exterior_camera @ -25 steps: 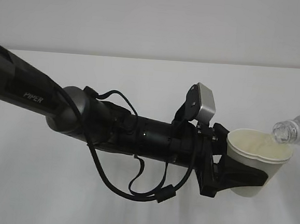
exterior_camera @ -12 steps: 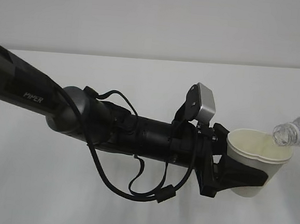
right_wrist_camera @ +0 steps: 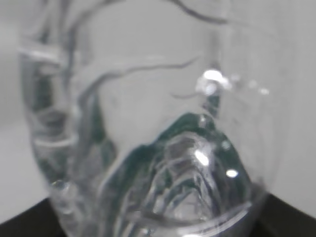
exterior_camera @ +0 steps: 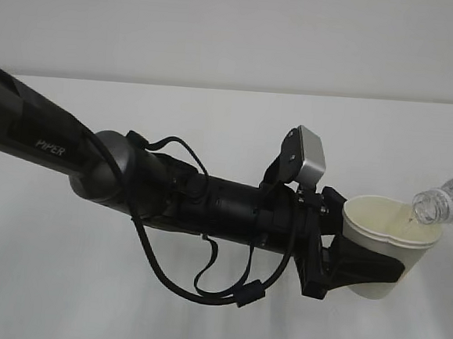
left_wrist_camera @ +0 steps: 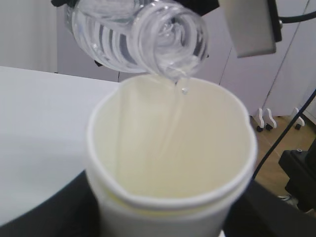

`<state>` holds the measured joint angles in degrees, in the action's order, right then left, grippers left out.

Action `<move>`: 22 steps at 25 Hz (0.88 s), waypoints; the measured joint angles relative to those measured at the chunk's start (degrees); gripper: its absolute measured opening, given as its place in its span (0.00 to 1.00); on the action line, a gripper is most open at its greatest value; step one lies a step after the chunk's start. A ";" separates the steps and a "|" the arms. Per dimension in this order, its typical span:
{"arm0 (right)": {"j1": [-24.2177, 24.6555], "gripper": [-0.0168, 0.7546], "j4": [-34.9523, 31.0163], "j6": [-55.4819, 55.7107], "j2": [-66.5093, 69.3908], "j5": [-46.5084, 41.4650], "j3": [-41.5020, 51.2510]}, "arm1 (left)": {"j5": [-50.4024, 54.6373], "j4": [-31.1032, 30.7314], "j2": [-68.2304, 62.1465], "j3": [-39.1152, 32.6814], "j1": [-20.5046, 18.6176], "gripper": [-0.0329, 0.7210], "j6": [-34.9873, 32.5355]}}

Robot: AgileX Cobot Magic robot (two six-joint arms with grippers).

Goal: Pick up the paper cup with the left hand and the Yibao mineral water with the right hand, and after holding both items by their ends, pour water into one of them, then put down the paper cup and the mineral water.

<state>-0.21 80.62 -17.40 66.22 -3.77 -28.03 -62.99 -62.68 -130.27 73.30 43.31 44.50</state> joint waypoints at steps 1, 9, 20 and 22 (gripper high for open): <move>-0.04 0.61 0.00 0.00 0.00 0.00 0.00 | 0.00 0.00 0.00 0.00 0.00 0.66 0.00; -0.04 0.61 0.00 0.09 0.00 -0.62 -0.14 | 0.00 -0.22 0.00 0.00 0.00 0.66 0.13; -0.04 0.61 0.12 0.09 0.00 -1.11 -0.98 | 0.00 -0.25 0.00 0.00 0.00 0.66 0.26; -0.04 0.61 0.46 0.09 0.00 -1.20 -0.98 | 0.00 -0.25 0.00 0.00 0.00 0.66 0.26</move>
<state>-0.25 81.08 -17.31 66.22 -4.98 -29.01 -62.99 -62.93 -130.27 73.30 43.31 44.76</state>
